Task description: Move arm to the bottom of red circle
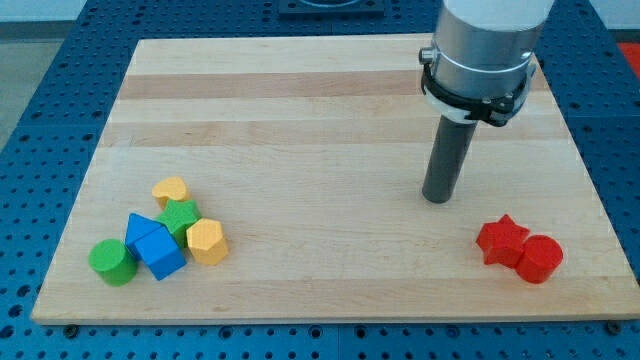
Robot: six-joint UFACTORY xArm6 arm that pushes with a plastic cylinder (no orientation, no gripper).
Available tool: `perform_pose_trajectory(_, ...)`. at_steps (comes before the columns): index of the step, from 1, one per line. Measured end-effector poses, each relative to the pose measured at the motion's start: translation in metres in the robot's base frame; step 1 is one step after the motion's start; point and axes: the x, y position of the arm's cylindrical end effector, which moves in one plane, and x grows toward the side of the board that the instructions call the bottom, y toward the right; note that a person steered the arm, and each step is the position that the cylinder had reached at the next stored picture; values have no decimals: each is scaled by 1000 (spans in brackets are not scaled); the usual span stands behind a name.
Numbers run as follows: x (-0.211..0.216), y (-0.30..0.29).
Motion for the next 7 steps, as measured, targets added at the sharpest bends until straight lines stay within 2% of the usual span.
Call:
perform_pose_trajectory(3, -4, 10)
perform_pose_trajectory(5, -6, 83)
perform_pose_trajectory(7, 30, 135)
